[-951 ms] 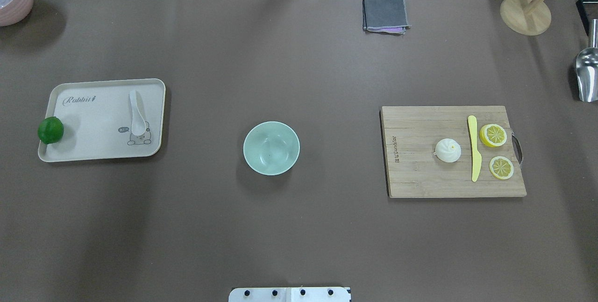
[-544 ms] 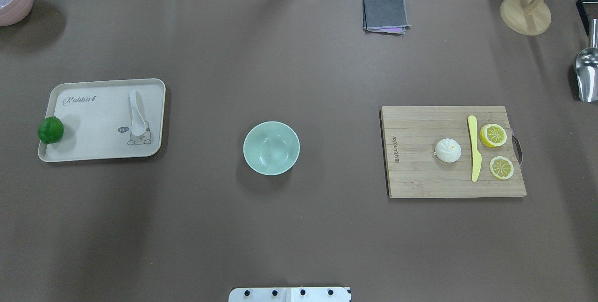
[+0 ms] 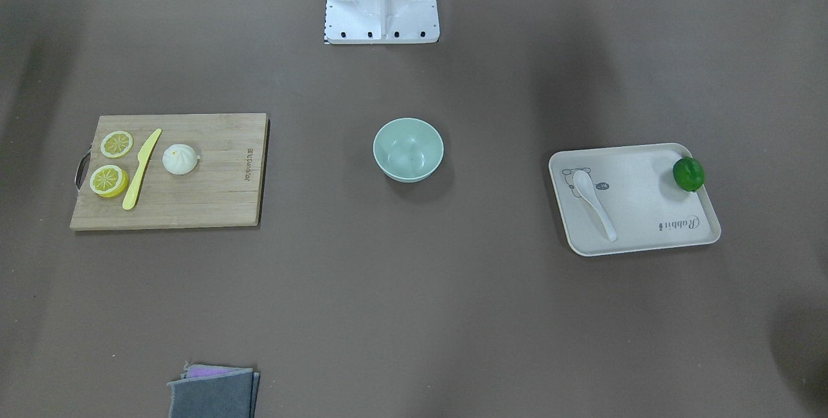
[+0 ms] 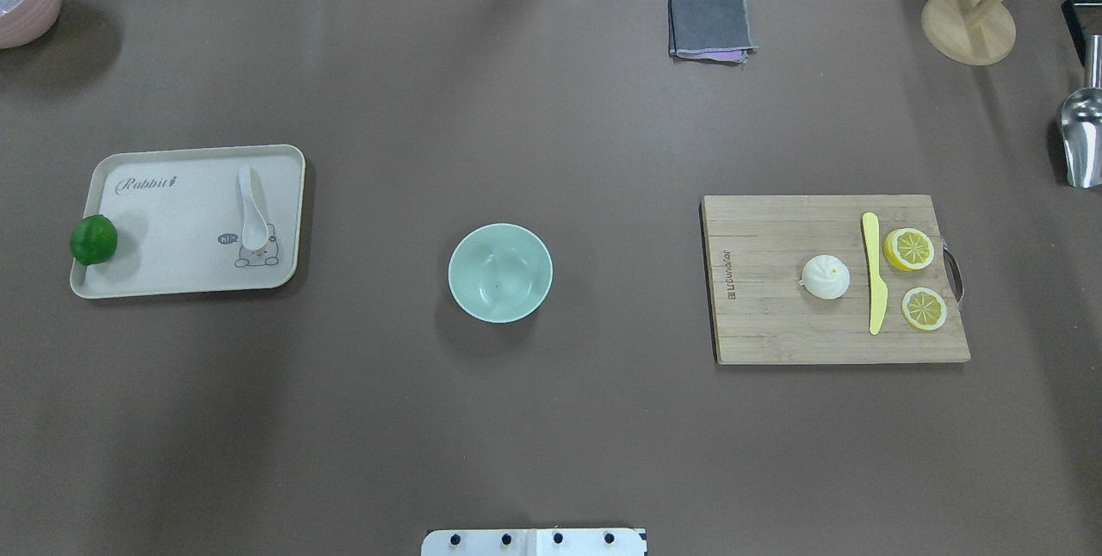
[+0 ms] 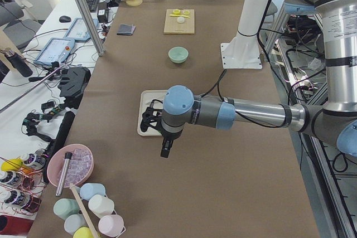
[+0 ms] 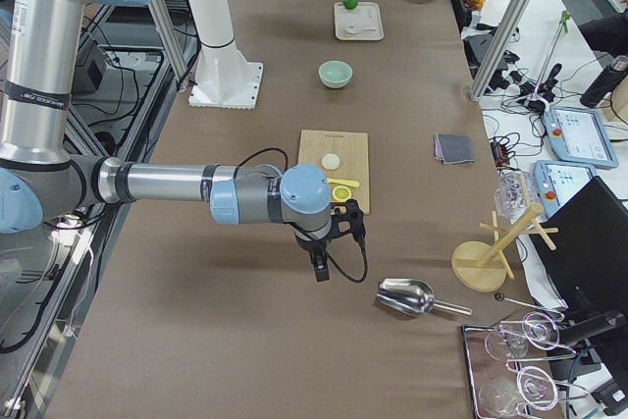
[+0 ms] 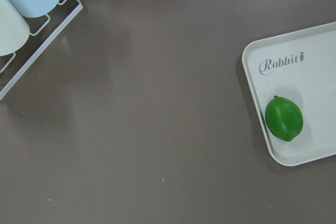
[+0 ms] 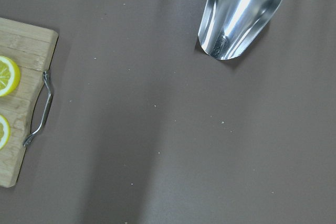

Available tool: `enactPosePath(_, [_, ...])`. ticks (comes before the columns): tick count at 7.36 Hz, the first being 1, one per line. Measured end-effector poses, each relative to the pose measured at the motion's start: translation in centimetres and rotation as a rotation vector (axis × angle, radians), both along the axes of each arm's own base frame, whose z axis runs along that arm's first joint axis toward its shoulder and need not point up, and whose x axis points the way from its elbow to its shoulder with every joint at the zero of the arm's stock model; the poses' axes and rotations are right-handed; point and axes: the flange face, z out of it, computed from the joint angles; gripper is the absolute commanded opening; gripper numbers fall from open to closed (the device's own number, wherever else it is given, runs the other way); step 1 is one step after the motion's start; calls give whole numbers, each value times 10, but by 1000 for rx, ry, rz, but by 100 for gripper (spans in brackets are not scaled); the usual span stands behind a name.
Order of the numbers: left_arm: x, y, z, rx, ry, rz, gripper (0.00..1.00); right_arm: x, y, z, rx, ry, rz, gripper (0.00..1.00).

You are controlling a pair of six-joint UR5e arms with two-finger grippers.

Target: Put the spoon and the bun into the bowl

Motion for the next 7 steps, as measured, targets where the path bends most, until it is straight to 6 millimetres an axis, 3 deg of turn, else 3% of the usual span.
enactPosePath(5, [0, 4, -5, 2, 7, -6, 97, -1, 3, -4, 19, -18, 5, 100])
enactPosePath(7, [5, 3, -24, -6, 20, -34, 97, -6, -1, -20, 22, -43, 21, 100])
